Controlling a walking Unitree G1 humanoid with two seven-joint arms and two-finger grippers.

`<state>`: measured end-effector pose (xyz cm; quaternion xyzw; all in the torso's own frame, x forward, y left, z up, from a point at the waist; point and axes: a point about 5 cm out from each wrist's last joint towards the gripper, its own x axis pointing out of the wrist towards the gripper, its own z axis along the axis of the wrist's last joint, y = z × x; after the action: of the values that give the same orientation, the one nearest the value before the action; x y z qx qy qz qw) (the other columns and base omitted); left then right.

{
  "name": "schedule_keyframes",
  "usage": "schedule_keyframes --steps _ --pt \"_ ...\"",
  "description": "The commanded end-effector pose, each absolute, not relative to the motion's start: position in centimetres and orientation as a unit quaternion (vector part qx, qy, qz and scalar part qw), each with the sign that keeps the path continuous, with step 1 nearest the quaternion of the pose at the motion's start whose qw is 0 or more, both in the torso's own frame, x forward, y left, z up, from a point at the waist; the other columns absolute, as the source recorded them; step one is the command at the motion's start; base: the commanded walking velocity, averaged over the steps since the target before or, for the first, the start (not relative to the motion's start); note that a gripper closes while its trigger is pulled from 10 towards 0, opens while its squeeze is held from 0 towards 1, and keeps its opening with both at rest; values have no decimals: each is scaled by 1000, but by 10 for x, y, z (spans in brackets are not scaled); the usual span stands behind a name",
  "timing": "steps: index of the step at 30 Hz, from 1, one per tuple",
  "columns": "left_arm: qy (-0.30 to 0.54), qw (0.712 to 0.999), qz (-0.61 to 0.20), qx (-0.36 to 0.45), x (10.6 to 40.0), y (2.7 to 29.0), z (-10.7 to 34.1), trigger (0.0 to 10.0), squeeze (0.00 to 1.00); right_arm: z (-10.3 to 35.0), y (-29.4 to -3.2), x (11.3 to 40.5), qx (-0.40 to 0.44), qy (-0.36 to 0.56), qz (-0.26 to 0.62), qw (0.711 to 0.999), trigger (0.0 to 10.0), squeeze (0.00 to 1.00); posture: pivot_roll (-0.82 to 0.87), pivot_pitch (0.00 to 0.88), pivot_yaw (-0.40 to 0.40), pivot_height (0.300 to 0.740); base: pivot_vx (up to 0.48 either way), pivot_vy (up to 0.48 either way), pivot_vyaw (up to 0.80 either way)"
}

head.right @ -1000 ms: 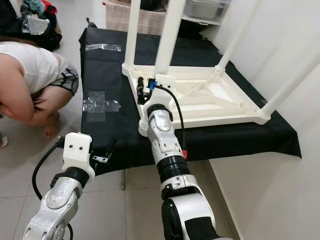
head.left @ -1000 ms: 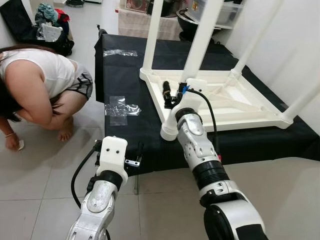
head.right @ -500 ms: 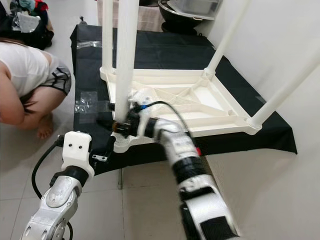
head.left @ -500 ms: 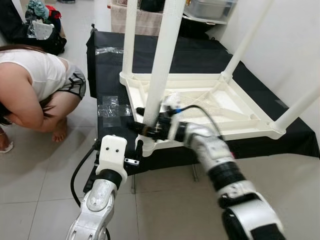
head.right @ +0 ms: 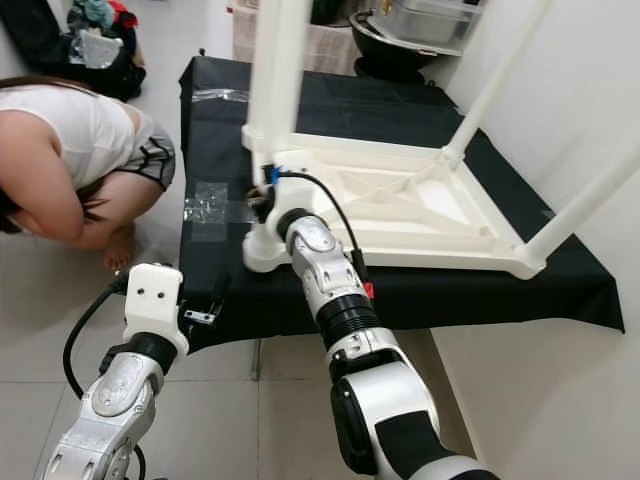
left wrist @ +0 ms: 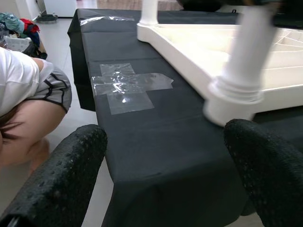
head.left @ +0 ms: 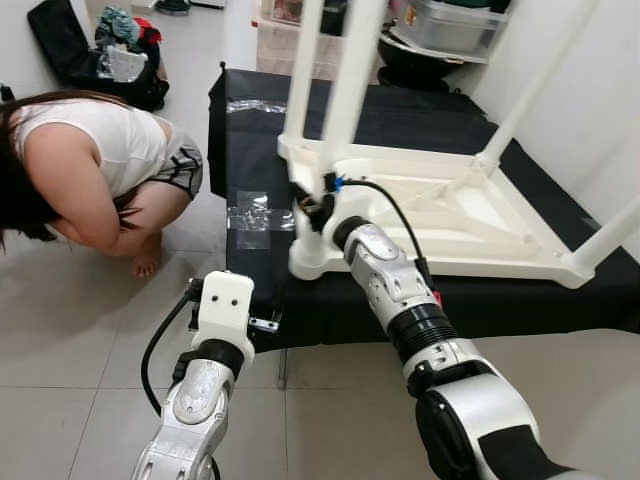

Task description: Building children table

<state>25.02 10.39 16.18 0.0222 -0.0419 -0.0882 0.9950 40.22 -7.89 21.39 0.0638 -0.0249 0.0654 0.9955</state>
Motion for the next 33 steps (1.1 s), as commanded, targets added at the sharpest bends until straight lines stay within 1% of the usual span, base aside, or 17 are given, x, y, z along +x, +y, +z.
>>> schedule_keyframes --steps 1,2,7,8,11,12,13,14,16,23,24,25,27,28,30,32,33 --pt "-45 994 -98 15 250 97 161 10000 0 215 -97 404 79 -11 -22 997 0 0 126 98 -186 740 0 0 0" --pt "-45 994 -98 15 250 97 162 10000 0 211 -96 401 93 -2 -50 994 0 0 129 99 -188 740 0 0 0" --pt "-45 994 -97 16 250 97 161 10000 0 206 -92 397 113 6 -73 991 0 0 130 96 -186 740 0 0 0" --pt "-45 994 -97 17 251 98 161 10000 0 207 -86 395 127 -1 -62 990 10000 0 131 98 -186 740 0 0 0" --pt "-44 994 -96 17 251 99 162 10000 0 210 -81 395 124 -17 -46 991 10000 0 131 97 -185 740 0 0 0" --pt "-45 994 -95 16 251 99 162 10000 0 216 -78 394 120 -48 -22 991 10000 0 129 98 -185 740 0 0 0" --pt "-45 994 -94 16 251 100 162 10000 0 220 -76 391 120 -78 3 990 10000 1000 127 97 -182 740 0 0 0" --pt "-46 994 -94 16 251 100 163 10000 0 223 -76 388 113 -100 18 988 10000 1000 125 97 -182 740 0 0 0" --pt "-46 994 -94 16 251 100 163 10000 0 223 -76 387 110 -108 24 988 10000 1000 127 97 -184 740 0 0 0" --pt "-47 994 -93 15 251 100 164 10000 0 220 -88 382 74 -116 -8 990 10000 1000 130 99 -185 740 0 0 0" --pt "-50 994 -92 18 251 100 165 10000 0 219 -94 378 57 -124 -11 991 10000 0 128 98 -181 740 0 0 0" --pt "-55 994 -90 23 251 101 167 10000 0 218 -99 375 46 -129 -12 991 10000 0 128 98 -181 740 0 0 0" --pt "-55 994 -90 23 251 101 167 10000 0 218 -99 375 46 -129 -12 991 10000 0 128 98 -181 740 0 0 0" --pt "-61 994 -87 26 252 102 169 10000 0 215 -104 370 40 -133 -11 990 10000 0 126 98 -177 740 0 0 0" --pt "-61 994 -87 26 252 102 169 10000 0 215 -104 370 40 -133 -11 990 10000 0 126 98 -177 740 0 0 0" --pt "-91 993 -72 29 258 105 185 10000 0 208 -109 358 55 -139 24 988 10000 0 123 91 -171 740 0 0 0" --pt "-91 993 -72 29 258 105 185 10000 0 208 -109 358 55 -139 24 988 10000 0 123 91 -171 740 0 0 0"
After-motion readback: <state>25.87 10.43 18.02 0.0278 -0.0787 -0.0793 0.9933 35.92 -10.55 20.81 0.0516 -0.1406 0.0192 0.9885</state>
